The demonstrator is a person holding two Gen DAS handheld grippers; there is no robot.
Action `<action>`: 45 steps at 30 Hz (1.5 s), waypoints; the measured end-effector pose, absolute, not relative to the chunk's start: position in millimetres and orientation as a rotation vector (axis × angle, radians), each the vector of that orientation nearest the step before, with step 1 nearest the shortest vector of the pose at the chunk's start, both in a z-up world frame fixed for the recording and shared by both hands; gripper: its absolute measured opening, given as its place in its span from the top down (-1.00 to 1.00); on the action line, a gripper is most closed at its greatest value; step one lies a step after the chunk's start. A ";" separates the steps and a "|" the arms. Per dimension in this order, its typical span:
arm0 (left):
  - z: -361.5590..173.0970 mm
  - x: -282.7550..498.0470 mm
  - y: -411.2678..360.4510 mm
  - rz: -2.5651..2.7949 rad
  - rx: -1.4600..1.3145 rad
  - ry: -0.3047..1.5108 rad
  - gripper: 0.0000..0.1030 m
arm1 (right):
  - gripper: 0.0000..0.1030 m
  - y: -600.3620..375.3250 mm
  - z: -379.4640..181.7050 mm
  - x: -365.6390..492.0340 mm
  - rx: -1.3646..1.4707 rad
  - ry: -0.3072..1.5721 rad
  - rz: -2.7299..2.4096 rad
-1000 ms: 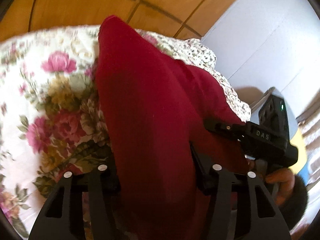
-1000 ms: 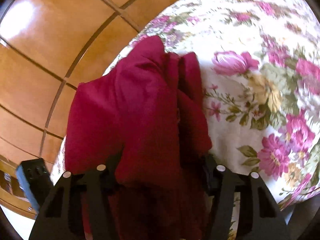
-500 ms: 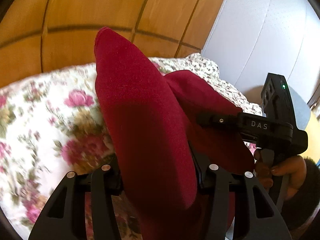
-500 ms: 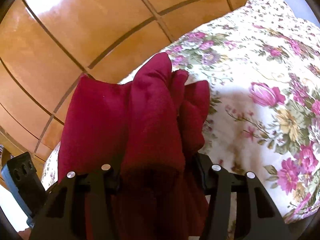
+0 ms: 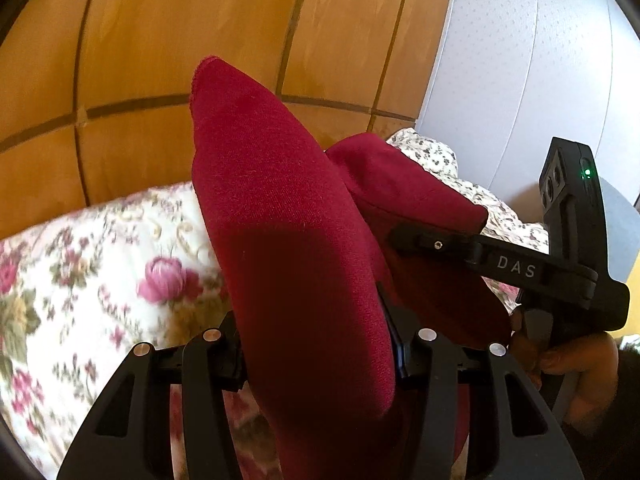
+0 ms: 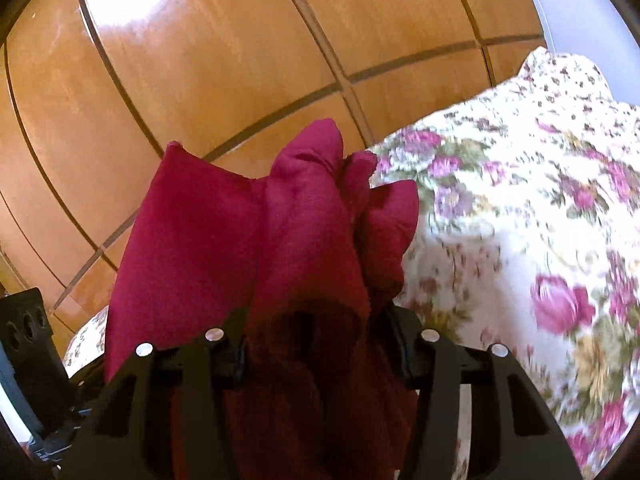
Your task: Fold small clothes
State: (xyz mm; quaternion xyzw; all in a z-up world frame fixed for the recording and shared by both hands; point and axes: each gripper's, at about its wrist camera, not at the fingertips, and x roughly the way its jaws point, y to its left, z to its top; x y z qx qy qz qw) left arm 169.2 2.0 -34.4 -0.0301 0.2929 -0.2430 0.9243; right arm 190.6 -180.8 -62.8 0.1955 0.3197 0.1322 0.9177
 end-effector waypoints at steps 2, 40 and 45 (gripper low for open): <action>-29.9 178.6 -3.3 -0.502 -0.053 0.581 0.02 | 0.03 -186.9 -59.9 196.4 0.412 0.635 0.267; -87.0 231.4 11.0 -0.394 -0.280 0.618 -0.76 | -0.95 -241.5 -75.3 214.1 0.334 0.757 -0.076; -89.3 213.9 27.2 -0.337 -0.319 0.628 -0.76 | -0.95 -218.1 -62.0 194.0 0.231 0.730 -0.034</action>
